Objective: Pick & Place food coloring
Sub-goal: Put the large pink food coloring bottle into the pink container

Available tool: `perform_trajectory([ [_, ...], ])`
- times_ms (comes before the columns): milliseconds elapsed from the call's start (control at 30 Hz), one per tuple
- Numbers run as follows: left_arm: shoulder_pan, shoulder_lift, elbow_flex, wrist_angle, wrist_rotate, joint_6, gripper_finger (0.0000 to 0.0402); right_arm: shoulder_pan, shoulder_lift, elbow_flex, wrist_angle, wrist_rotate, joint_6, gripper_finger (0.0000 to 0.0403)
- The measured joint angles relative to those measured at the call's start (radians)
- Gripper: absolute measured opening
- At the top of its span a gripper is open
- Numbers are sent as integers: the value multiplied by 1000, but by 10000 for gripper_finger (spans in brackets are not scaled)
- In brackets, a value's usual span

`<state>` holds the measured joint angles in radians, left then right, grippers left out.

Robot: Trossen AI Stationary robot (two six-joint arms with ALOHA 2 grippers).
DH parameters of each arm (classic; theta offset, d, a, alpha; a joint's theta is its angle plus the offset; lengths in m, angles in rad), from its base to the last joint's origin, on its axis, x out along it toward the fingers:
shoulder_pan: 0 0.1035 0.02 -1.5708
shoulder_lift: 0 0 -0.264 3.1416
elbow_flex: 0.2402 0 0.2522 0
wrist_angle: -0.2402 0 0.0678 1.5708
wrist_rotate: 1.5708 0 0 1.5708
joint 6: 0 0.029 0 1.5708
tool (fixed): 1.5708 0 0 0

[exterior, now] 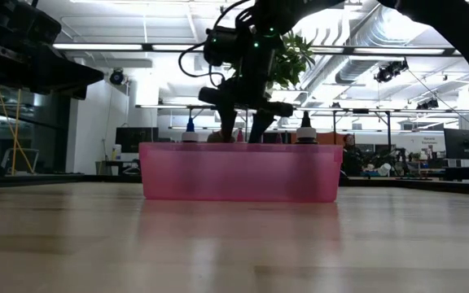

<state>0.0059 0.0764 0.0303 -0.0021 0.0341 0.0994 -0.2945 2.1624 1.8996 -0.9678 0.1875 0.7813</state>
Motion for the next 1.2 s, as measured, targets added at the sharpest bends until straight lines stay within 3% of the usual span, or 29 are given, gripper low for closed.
perform_trajectory([
  [433,0,0,0,0,0,0,0,-15,9,0,-2,-38,-22,200],
  [1200,0,0,0,0,0,0,0,-19,9,0,-15,-6,-23,122],
])
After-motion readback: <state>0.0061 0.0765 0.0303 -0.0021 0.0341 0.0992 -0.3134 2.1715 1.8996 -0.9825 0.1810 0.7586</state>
